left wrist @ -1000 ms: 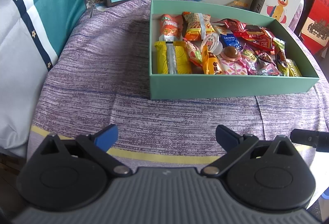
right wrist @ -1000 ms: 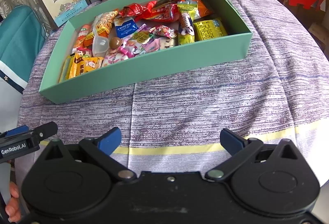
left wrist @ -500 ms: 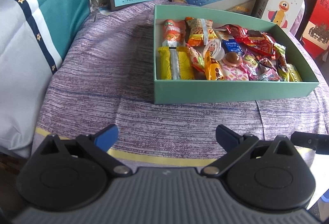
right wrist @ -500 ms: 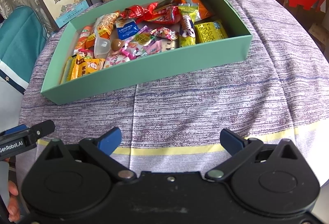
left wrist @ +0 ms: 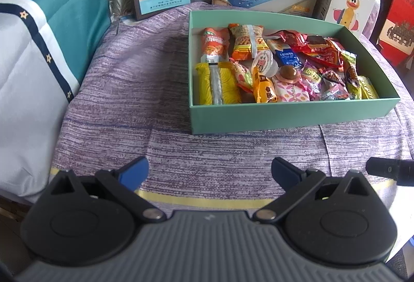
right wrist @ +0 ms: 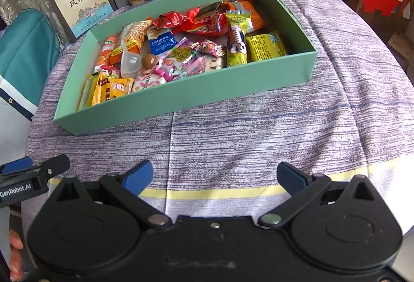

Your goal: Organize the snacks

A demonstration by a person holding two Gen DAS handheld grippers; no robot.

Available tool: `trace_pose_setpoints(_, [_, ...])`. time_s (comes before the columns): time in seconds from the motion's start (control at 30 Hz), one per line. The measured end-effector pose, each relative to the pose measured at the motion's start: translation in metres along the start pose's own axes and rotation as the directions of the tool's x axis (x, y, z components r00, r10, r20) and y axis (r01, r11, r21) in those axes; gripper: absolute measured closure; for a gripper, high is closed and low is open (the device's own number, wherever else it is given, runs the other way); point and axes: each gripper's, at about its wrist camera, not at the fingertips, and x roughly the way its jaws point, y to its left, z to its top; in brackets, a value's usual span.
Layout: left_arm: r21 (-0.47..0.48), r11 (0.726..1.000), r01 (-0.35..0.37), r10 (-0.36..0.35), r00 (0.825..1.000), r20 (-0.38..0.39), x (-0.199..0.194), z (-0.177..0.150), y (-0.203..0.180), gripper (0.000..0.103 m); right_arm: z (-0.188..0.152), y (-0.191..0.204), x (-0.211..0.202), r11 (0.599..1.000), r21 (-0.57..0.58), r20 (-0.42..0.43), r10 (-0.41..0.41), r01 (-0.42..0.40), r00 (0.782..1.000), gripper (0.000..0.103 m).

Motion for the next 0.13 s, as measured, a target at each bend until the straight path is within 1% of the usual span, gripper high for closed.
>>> trace_pose_setpoints(0.13, [0.01, 1.0, -0.002, 0.002, 1.0, 0.008, -0.0029, 0.0032, -0.0018, 0.0, 0.0021, 0.0003, -0.0026, 1.0, -0.007, 0.008, 0.0, 0.0, 1.0, 0.0])
